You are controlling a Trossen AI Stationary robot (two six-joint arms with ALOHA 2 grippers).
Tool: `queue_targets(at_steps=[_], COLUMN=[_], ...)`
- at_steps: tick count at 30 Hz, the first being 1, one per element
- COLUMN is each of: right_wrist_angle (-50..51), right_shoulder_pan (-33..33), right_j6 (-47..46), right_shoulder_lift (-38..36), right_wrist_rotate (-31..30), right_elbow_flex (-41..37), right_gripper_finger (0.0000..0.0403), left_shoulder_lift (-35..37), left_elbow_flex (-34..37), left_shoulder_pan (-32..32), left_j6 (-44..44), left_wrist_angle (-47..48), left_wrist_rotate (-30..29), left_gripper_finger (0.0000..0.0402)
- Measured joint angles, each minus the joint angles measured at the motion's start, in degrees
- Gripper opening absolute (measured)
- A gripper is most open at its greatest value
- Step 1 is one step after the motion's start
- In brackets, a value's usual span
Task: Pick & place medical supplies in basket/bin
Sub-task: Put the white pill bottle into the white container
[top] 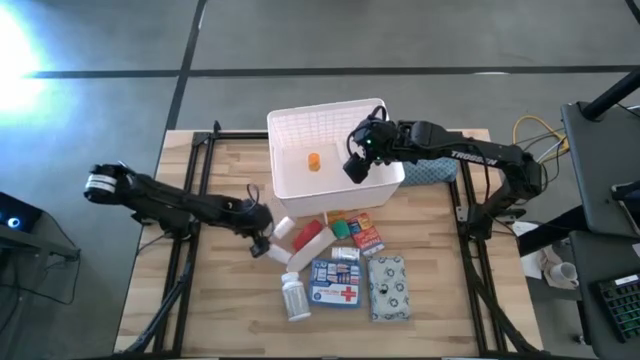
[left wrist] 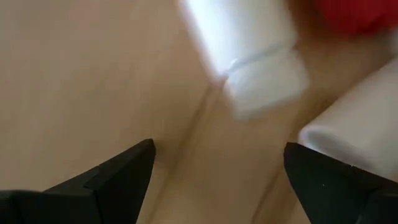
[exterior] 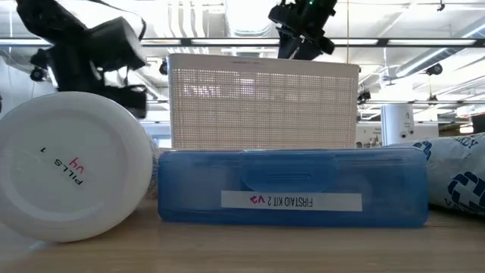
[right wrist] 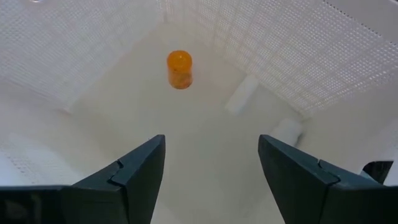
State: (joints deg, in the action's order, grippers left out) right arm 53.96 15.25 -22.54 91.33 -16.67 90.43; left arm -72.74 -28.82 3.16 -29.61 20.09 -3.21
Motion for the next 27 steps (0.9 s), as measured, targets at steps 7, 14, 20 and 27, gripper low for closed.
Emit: queue_targets(at_steps=[7,14,20,27], right_wrist_angle=[0.11,0.03,-0.05,0.35], right_shoulder_pan=[0.0,0.0,0.0,0.0], right_j6=[-0.39,-0.45,-0.14,0.43], right_shoulder_lift=[0.0,0.0,0.0,0.0], right_wrist_rotate=[0.02,0.0,0.0,0.0], right_elbow_flex=[-1.51,-2.14,-2.3,-2.49], right_gripper_finger=[0.0246,0.0246,0.0246,0.0246], left_shoulder_lift=[5.08,8.85,0.89,-10.48], left_elbow_flex=[-1.09,-4.4,-4.73,-11.02], left_shoulder_pan=[3.76,5.18,5.24,5.52], left_j6=[-7.69,-11.23,-14.56,-22.2], left_wrist_angle=[5.12,3.03,-5.72,-2.56], left_wrist_rotate=[-2.38,-12.89,-13.5,-18.35], left_gripper_finger=[0.0336,0.0336,0.0336,0.0336])
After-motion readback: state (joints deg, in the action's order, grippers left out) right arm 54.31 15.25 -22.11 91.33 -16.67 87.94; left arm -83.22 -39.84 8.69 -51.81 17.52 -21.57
